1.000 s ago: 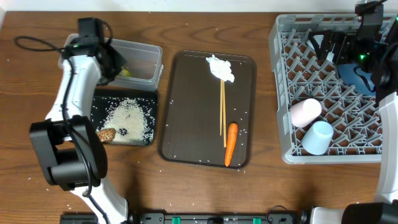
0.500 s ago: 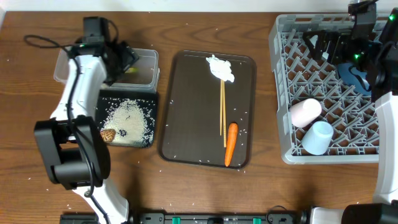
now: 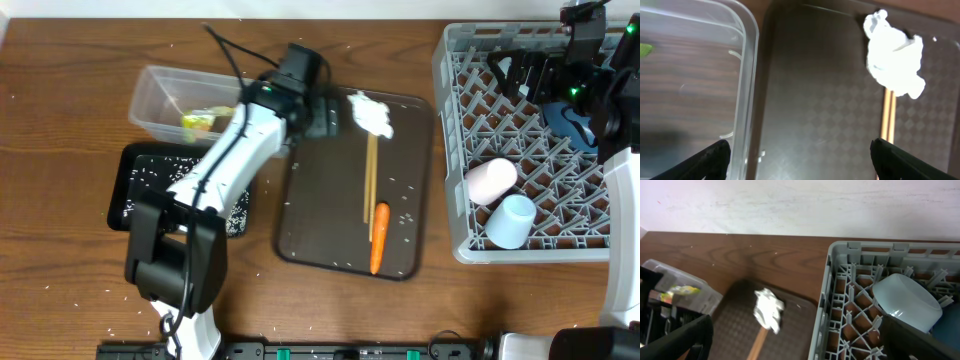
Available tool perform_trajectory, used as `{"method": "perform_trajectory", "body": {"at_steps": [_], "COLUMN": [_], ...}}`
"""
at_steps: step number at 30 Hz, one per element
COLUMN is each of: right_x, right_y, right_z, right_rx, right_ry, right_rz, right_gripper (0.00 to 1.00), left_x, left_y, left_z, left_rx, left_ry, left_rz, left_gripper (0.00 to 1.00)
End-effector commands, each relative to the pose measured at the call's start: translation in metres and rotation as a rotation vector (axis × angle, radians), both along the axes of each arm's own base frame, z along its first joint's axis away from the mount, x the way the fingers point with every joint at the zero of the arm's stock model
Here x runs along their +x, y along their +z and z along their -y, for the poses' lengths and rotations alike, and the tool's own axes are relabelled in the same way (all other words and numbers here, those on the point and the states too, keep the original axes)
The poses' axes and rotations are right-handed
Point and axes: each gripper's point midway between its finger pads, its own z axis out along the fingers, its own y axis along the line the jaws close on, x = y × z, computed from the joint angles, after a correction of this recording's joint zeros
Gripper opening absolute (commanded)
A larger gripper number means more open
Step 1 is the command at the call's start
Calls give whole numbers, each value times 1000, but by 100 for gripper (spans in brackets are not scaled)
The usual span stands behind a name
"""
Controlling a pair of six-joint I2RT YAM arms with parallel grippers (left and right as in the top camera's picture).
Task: Sort waste into correct bins and load items into the dishwasher rack
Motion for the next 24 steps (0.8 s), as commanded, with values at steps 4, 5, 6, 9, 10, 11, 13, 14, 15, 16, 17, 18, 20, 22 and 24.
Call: {"method": "perform_trajectory", "body": {"at_steps": [4, 5, 6, 9, 10, 11, 13, 14, 15, 16, 17, 18, 20, 22, 24], "right_x": [1, 1, 1, 1, 1, 1, 1, 1, 1, 1, 1, 1, 2, 2, 3], "right_y": [-3, -3, -3, -3, -3, -3, -3, -3, -3, -3, -3, -2, -2, -3, -4], "right_z": [-5, -5, -5, -5, -5, -5, -5, -5, -5, -5, -5, -5, -4, -4, -4], "right_rx": [12, 11, 12, 12, 12, 12, 12, 12, 11, 11, 11, 11, 10, 10, 10], "right_ry": [8, 8, 8, 8, 8, 8, 8, 8, 8, 8, 8, 8, 8, 8, 7], "right_rz": [-11, -11, -11, -11, -11, -11, -11, -11, -11, -10, -10, -9, -7, -9, -12], "right_gripper": [99, 99, 99, 99, 99, 99, 99, 99, 99, 99, 99, 99, 99, 99, 99], "left_x": [-14, -13, -12, -7, -7, -7, -7, -8, -8, -8, -7, -7, -6, -6, -6], "left_y": [-12, -11, -11, -10, -10, -10, -11, -11, -11, -10, -9, -7, 0, 7, 13], "left_z": [19, 19, 18, 13, 12, 11, 11, 11, 11, 11, 11, 11, 12, 14, 14], "left_rx": [42, 41, 40, 43, 43, 46, 60, 67, 72, 75, 74, 72, 74, 79, 84], "left_ry": [-68, -68, -65, -50, -48, -55, -85, -99, -109, -115, -117, -117, -137, -166, -190], "left_rz": [-12, -9, -6, 3, 3, 4, 7, 8, 10, 12, 15, 20, 41, 63, 80], "left_gripper": [90, 90, 90, 90, 90, 90, 90, 90, 89, 89, 89, 90, 89, 90, 89]}}
